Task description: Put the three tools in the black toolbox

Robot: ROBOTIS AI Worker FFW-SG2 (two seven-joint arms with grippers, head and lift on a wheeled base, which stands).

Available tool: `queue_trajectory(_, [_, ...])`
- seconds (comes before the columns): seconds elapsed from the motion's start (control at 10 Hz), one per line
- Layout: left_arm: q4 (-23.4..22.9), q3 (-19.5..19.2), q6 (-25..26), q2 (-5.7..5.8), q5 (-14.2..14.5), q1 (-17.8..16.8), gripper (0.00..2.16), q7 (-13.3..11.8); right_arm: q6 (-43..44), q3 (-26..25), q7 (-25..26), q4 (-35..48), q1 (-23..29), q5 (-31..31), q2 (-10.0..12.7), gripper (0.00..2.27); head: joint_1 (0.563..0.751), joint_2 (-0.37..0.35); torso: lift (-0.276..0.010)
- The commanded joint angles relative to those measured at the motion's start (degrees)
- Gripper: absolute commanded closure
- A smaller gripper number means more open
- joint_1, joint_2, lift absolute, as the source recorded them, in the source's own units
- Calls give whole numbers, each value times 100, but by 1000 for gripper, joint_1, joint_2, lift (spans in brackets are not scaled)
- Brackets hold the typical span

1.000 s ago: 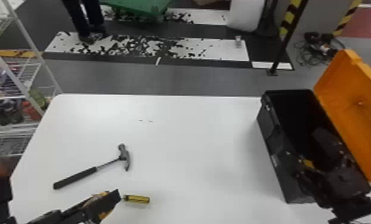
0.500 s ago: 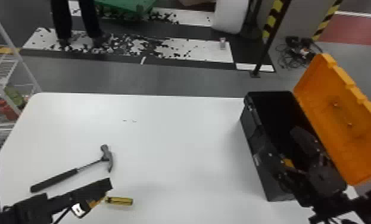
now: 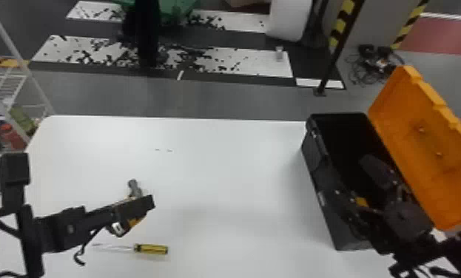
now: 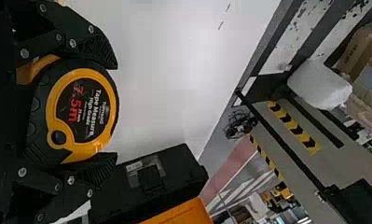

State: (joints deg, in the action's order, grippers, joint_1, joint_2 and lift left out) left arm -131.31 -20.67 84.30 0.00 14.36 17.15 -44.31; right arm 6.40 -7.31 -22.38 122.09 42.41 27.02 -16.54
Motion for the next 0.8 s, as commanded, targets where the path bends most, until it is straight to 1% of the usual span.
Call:
queue_trajectory(0.0, [246,520,-541,-15,-355,-133,1825,116,-601,-33,-109,52,-83,93,-95,97,695,-82,-55])
queue_trajectory(0.1, [404,784,-770,-15,-461,-247,1828,177,-1217,-86,-267,96,-154,225,-104,97,695,-85,-55])
queue_trajectory(0.2, [518,960,-840,-15,-549,-317,1825,230,-1533,-130,-364,166,-162,313,-95,97,695,-93,-55])
queue_trajectory(0.3, [597,1074,-998,-15,-540,-344,1825,256,-1691,-147,-408,210,-162,445,-86,97,695,-103,-55])
queue_trajectory(0.4, [606,1241,-1068,-15,-540,-352,1828,318,-2148,-165,-548,289,-215,515,-77,97,695,-113,-55])
queue_trajectory(0.5, [580,1320,-1051,-15,-540,-352,1828,318,-2271,-200,-627,412,-224,542,-77,97,695,-117,-55])
queue_trajectory(0.6, [571,1347,-981,-15,-470,-352,1825,309,-2219,-191,-680,500,-206,436,-77,100,695,-120,-55])
queue_trajectory(0.7, [571,1391,-875,-15,-461,-361,1825,309,-2025,-121,-689,553,-162,208,-95,103,695,-125,-55])
